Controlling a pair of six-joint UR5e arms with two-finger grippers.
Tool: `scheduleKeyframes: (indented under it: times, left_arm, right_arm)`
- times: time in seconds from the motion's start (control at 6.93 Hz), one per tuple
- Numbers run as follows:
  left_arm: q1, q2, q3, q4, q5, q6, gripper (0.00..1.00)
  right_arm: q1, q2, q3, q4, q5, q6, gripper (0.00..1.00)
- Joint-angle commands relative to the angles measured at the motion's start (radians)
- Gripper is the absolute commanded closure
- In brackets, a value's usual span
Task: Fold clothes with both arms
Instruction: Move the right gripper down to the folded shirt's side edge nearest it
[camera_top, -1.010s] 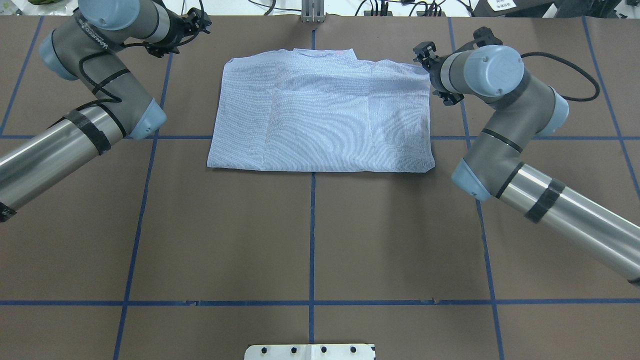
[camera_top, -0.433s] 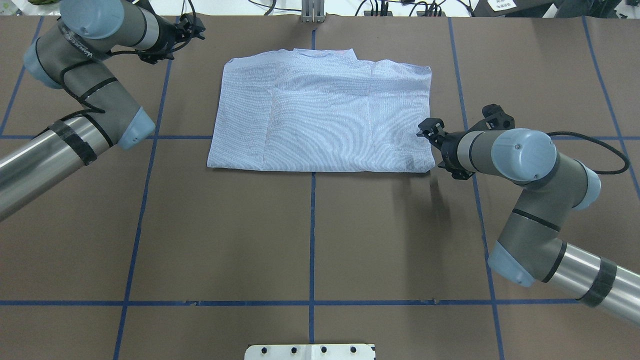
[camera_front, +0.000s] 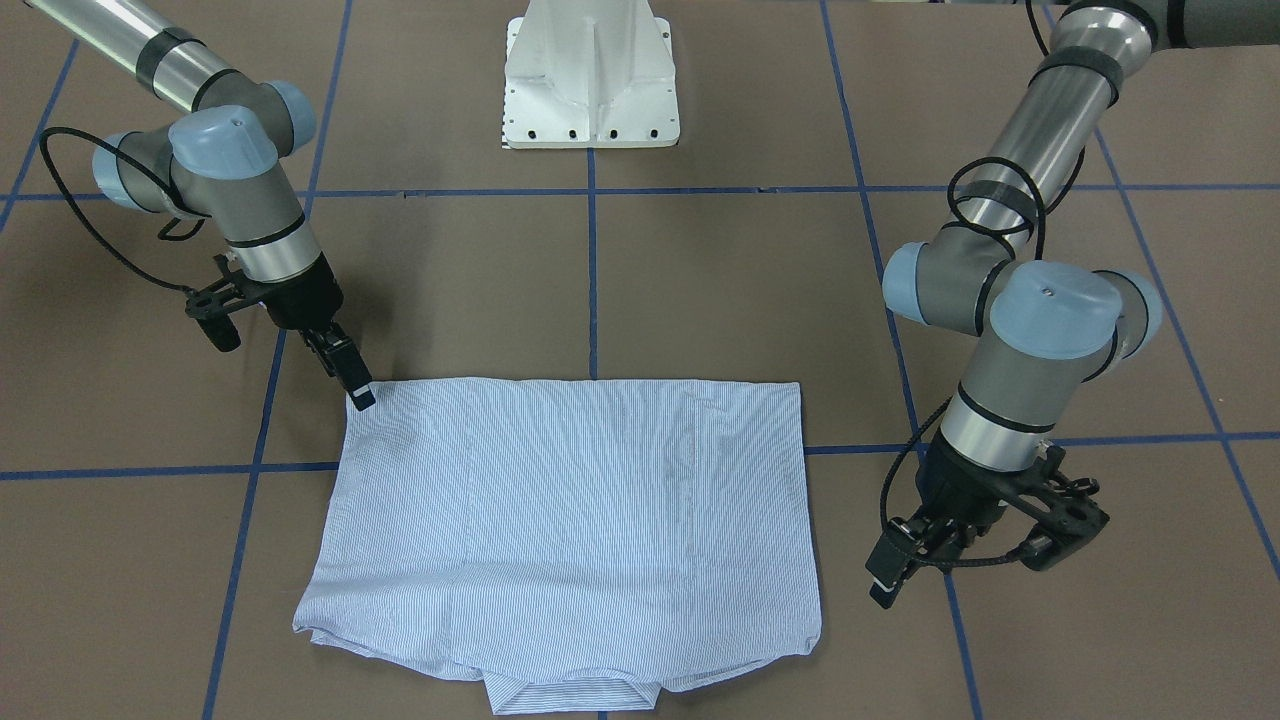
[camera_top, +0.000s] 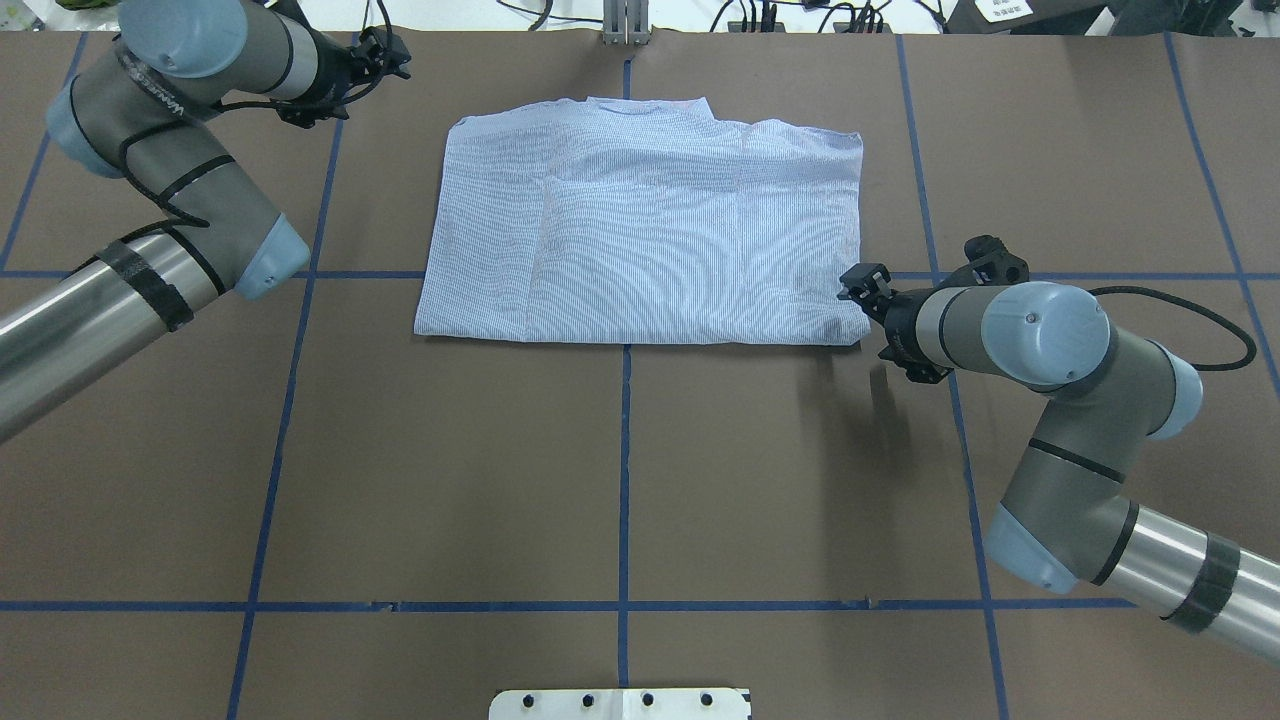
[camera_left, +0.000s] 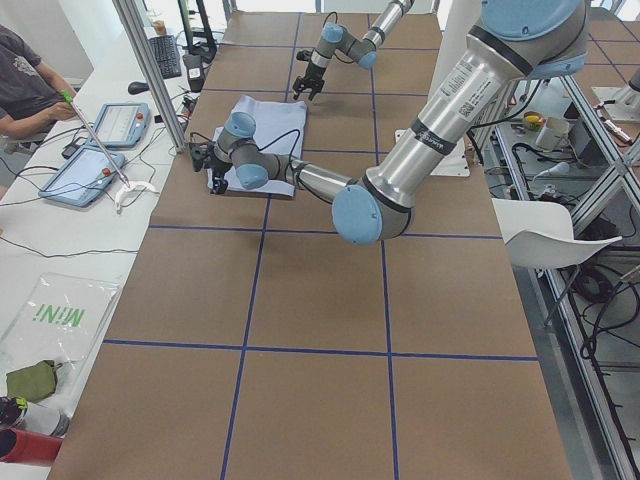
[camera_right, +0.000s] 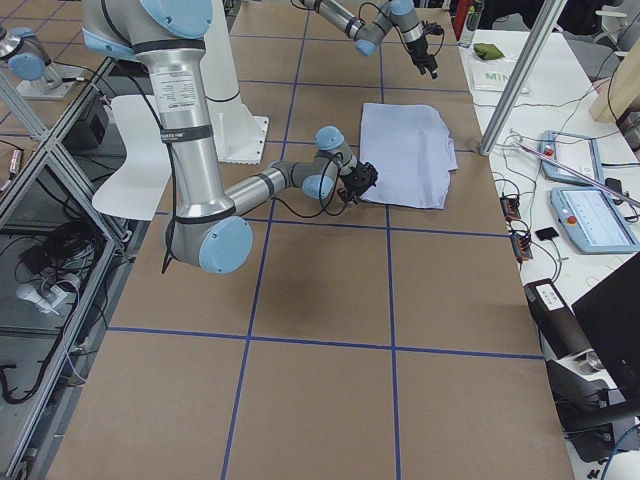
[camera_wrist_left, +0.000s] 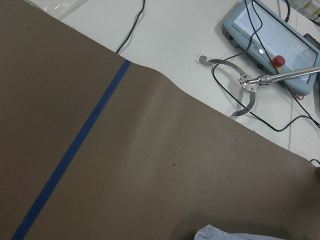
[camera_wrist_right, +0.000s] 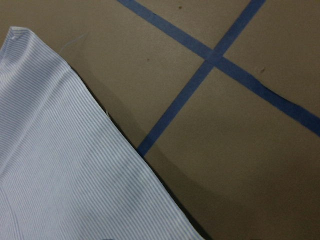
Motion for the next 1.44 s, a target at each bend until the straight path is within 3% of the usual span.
scheduleKeyframes:
  times: [0.0, 0.43, 0.58, 0.72, 0.87, 1.3]
  left_arm:
    - [0.0, 0.002, 0.0, 0.0, 0.001, 0.0, 0.0]
    - [0.0, 0.013, -0.006, 0.0, 0.001, 0.0, 0.0]
    - [0.0, 0.013, -0.005, 0.0, -0.001, 0.0, 0.0]
    - [0.0, 0.013, -0.006, 0.0, 0.001, 0.0, 0.0]
    - [0.0, 0.014, -0.005, 0.0, 0.001, 0.0, 0.0]
    - [0.002, 0.027, -0.006, -0.014, 0.001, 0.002, 0.0]
  right_arm:
    - [-0.005, 0.0, -0.003, -0.001, 0.001, 0.002, 0.13]
    - [-0.017, 0.011, -0.026, 0.0, 0.001, 0.002, 0.15]
    - [-0.02, 0.011, -0.029, 0.0, 0.001, 0.002, 0.23]
    - [-0.02, 0.012, -0.026, 0.0, 0.001, 0.004, 0.7]
    - [-0.018, 0.009, -0.024, 0.008, 0.007, -0.002, 1.0]
    - [-0.003, 0.012, 0.005, 0.002, 0.048, -0.002, 1.0]
